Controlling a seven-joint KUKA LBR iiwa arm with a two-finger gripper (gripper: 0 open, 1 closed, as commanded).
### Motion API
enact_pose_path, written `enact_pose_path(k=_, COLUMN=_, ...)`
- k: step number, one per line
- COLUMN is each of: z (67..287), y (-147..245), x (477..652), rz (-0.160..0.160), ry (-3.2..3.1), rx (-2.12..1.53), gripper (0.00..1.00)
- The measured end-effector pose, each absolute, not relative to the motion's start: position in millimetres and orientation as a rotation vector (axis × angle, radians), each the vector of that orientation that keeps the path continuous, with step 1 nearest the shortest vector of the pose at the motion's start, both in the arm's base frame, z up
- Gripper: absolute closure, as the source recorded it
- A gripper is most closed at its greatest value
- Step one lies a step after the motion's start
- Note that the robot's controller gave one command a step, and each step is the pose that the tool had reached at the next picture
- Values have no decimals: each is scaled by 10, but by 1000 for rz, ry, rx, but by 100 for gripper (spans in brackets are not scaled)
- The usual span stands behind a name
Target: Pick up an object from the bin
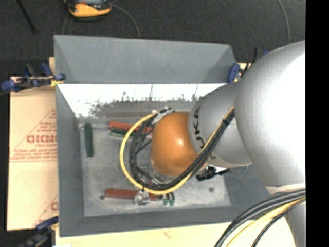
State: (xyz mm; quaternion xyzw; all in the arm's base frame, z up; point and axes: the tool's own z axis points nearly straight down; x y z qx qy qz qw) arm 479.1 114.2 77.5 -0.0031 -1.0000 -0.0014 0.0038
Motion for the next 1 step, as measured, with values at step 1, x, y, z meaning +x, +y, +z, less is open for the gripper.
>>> enact_pose_path(k=1, z=773, y=1262, x=4875, rz=16, ry=-3117, rx=237, gripper=100)
